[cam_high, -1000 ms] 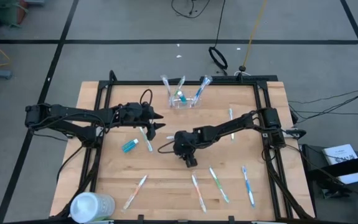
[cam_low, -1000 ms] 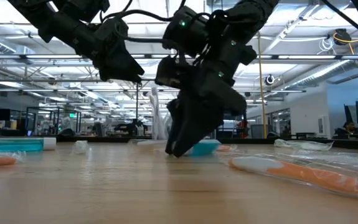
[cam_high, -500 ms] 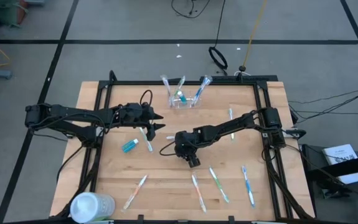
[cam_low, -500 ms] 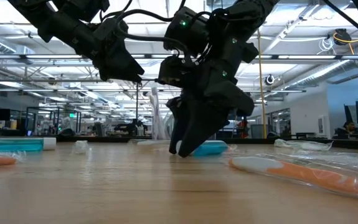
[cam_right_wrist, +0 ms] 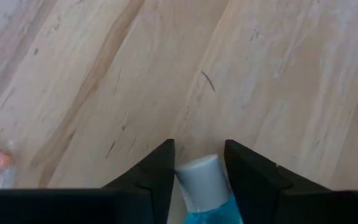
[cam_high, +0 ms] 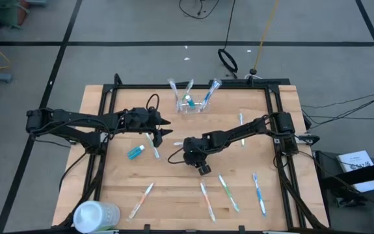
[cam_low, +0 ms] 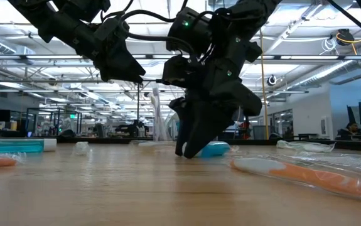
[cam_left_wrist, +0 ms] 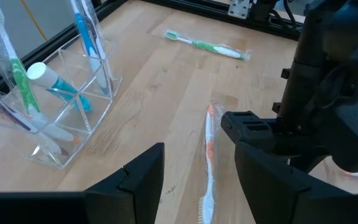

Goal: Pick & Place toothbrushing station
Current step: Put the blue mouthwash bottle into the transparent organizer

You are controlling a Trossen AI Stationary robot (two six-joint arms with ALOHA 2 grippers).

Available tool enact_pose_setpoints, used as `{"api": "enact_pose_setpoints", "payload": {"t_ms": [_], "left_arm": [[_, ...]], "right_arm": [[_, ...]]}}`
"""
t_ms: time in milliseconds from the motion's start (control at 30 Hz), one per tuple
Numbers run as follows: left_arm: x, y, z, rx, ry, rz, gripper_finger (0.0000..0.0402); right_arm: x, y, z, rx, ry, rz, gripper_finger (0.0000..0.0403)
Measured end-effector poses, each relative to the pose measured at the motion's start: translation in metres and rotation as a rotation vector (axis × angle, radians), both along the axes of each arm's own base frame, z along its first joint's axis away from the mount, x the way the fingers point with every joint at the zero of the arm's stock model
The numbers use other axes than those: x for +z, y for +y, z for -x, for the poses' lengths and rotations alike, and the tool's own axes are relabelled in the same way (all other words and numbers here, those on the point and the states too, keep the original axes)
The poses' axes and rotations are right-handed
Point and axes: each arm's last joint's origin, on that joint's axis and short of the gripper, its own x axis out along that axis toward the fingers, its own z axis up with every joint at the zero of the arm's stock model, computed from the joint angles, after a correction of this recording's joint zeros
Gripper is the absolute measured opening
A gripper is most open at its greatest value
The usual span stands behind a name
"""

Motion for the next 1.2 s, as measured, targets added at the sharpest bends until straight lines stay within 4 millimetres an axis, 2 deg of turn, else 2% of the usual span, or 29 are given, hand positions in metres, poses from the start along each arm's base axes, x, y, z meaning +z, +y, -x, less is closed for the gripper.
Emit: {"api": "enact_pose_setpoints", "payload": {"t_ms": [133, 300, 500, 733, 867, 1000, 1200], "left_arm": [[0.0, 0.0, 0.0, 0.0, 0.0, 0.0, 0.0202], [0.0, 0.0, 0.0, 0.0, 0.0, 0.0, 0.0202], [0.0, 0.0, 0.0, 0.0, -0.001, 0.0, 0.0202], [0.0, 0.0, 0.0, 0.002, -0.002, 0.003, 0.0202], [0.0, 0.0, 0.0, 0.001, -0.002, 0.003, 0.0202], [0.0, 0.0, 0.0, 0.001, -0.002, 0.001, 0.0202], [0.0, 0.0, 0.0, 0.001, -0.002, 0.0, 0.0202]], "right_arm": [[0.001, -0.004, 0.0, -0.005, -0.003, 0.001, 0.0089], [0.014, -0.006, 0.003, -0.005, -0.034, 0.014, 0.0088], [0.06, -0.013, 0.004, -0.014, -0.216, 0.031, 0.0093], [0.116, -0.05, -0.005, -0.133, -0.605, 0.099, 0.0091], [0.131, -0.079, -0.01, -0.233, -0.776, 0.091, 0.0092], [0.132, -0.109, -0.016, -0.335, -0.907, 0.083, 0.0092], [0.11, -0.15, -0.01, -0.506, -0.943, 0.014, 0.0092]]}}
